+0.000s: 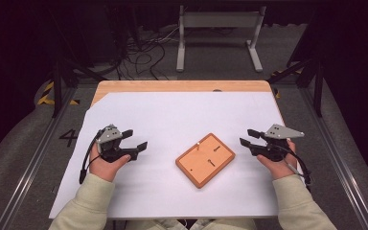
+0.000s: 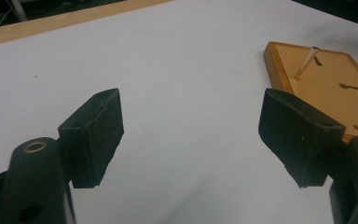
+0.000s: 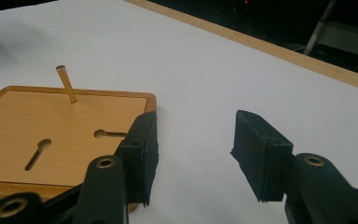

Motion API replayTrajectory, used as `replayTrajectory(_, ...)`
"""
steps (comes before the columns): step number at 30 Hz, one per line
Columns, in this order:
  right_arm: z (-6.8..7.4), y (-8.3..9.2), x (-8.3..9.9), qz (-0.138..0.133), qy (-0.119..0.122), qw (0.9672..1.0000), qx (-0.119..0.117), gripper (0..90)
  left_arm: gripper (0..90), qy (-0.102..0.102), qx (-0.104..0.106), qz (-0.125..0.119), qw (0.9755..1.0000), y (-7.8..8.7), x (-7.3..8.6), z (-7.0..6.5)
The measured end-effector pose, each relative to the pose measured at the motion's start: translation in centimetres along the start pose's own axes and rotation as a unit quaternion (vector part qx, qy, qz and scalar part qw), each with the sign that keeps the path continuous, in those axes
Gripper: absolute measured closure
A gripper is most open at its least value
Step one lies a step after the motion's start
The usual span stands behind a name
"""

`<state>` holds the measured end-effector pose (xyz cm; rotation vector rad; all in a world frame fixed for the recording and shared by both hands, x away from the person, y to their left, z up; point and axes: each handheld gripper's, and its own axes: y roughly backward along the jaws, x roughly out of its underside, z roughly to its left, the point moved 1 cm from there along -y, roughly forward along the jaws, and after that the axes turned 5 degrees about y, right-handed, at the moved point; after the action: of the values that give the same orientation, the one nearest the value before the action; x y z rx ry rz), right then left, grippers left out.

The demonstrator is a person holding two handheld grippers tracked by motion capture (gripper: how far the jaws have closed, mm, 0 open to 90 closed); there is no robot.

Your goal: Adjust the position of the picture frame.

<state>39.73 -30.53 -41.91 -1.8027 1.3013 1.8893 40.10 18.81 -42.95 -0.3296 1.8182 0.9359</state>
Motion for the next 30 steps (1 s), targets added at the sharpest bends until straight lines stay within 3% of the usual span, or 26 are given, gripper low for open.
replayTrajectory(11, 0.0, 0.2, -0.4, -0.003, -0.003, 1.0000, -0.004, 51.1, 22.5, -0.007, 0.005, -0.002, 1.0000, -0.1, -0.2, -0.4)
replayTrajectory(18, 0.2, 0.2, -1.2, 0.019, -0.005, 0.9997, -0.014, 58.3, 22.5, -0.005, 0.008, 0.006, 0.9999, -0.3, -0.2, -0.4)
replayTrajectory(20, 0.3, 0.0, -1.4, 0.028, -0.015, 0.9993, -0.022, 62.6, 22.5, -0.005, 0.008, 0.007, 0.9999, -0.3, -0.2, -0.5)
replayTrajectory(26, 1.0, -0.2, -1.5, 0.074, -0.001, 0.9967, -0.033, 87.7, 29.0, -0.009, 0.021, 0.013, 0.9996, -0.5, -0.2, -0.8)
replayTrajectory(30, 1.6, -0.4, -1.7, 0.109, 0.007, 0.9928, -0.049, 90.0, 29.1, -0.006, 0.023, 0.015, 0.9996, -0.5, -0.2, -1.0)
